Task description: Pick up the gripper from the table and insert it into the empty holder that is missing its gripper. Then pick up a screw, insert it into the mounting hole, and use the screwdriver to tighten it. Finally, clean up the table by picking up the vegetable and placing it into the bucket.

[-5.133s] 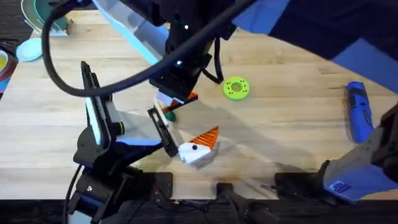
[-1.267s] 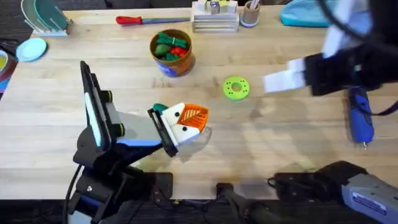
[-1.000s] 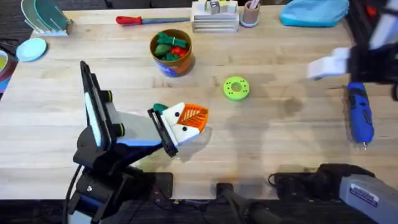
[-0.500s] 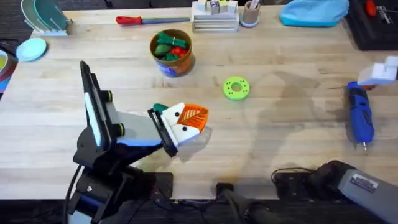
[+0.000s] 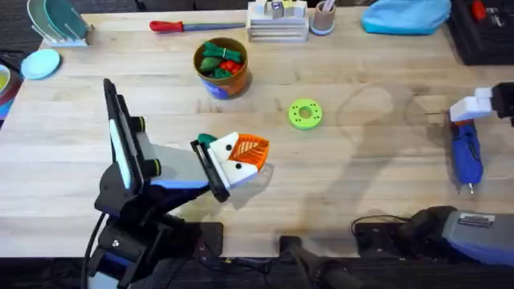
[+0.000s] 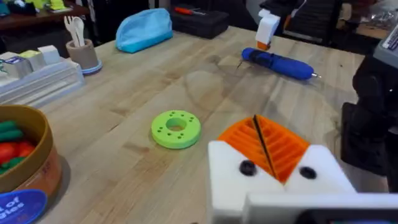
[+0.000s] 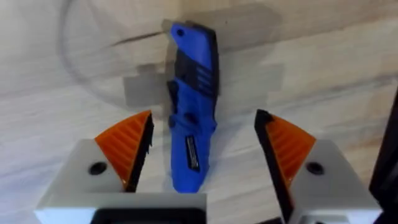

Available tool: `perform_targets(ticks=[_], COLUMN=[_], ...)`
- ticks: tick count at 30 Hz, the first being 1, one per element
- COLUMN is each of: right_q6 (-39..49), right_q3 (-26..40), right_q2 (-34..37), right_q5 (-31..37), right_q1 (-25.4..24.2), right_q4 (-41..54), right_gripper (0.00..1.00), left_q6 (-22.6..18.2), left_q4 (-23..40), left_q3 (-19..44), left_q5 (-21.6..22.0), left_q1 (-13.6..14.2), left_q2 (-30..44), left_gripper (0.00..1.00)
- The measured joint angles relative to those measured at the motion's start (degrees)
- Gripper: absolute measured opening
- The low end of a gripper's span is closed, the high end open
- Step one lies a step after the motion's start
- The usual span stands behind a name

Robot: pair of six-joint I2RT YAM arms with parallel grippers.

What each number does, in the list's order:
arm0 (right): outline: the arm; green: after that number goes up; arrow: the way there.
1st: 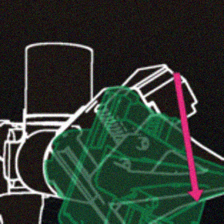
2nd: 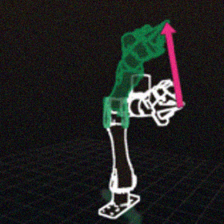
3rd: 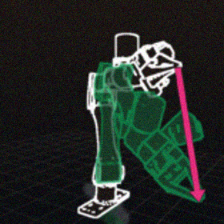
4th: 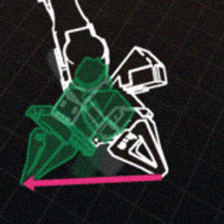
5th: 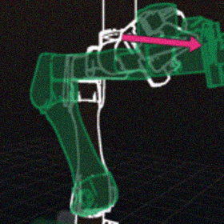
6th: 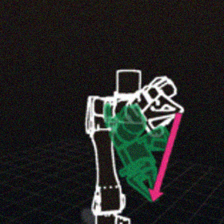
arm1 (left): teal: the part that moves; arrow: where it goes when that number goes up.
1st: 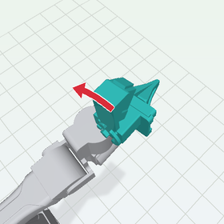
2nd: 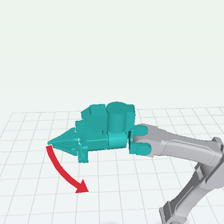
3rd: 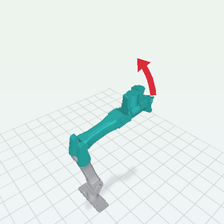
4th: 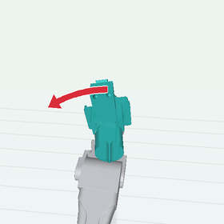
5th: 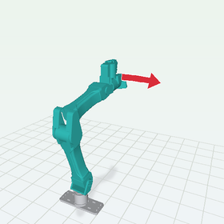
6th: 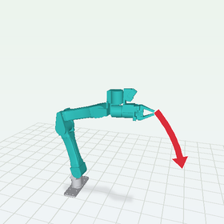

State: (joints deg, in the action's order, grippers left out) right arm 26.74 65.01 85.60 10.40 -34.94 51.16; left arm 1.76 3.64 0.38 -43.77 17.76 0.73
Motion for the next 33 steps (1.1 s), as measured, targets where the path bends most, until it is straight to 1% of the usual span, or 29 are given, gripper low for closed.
perform_targets(ticks=[12,18,20,22,24,26,28,30,33], right_q6=[2.47,3.18,3.36,3.56,3.64,3.63,3.70,3.77,3.71], right_q3=[0.00,0.22,0.22,0.22,0.22,0.22,0.22,0.22,0.22], right_q2=[14.28,14.79,14.85,14.91,14.93,15.04,15.13,15.15,15.19], right_q5=[-2.63,-3.32,-3.66,-4.24,-4.59,-4.91,-5.36,-5.23,-4.65], right_q1=[-0.02,-0.13,-0.17,-0.17,-0.11,-0.11,-0.11,-0.13,-0.13], right_q4=[-5.61,-6.20,-6.39,-6.24,-6.12,-6.46,-6.36,-6.49,-6.80], right_gripper=[0.992,0.991,0.969,0.896,0.790,0.601,0.455,0.273,0.071], left_q6=[0.00,0.00,0.00,0.00,0.00,0.00,0.00,0.00,0.00], left_q4=[0.00,0.01,0.00,0.00,0.00,0.02,0.01,0.01,0.01], left_q3=[0.00,0.00,0.00,0.00,0.00,0.00,0.00,0.00,0.00], left_q5=[0.00,0.00,0.00,0.00,0.00,0.00,0.00,0.00,0.00], left_q1=[0.00,0.00,0.00,0.00,0.00,0.02,0.00,0.00,0.00], left_q2=[0.00,0.00,0.00,0.00,0.00,0.00,0.00,0.00,0.00], left_gripper=[0.004,0.004,0.004,0.004,0.004,0.004,0.004,0.004,0.004])
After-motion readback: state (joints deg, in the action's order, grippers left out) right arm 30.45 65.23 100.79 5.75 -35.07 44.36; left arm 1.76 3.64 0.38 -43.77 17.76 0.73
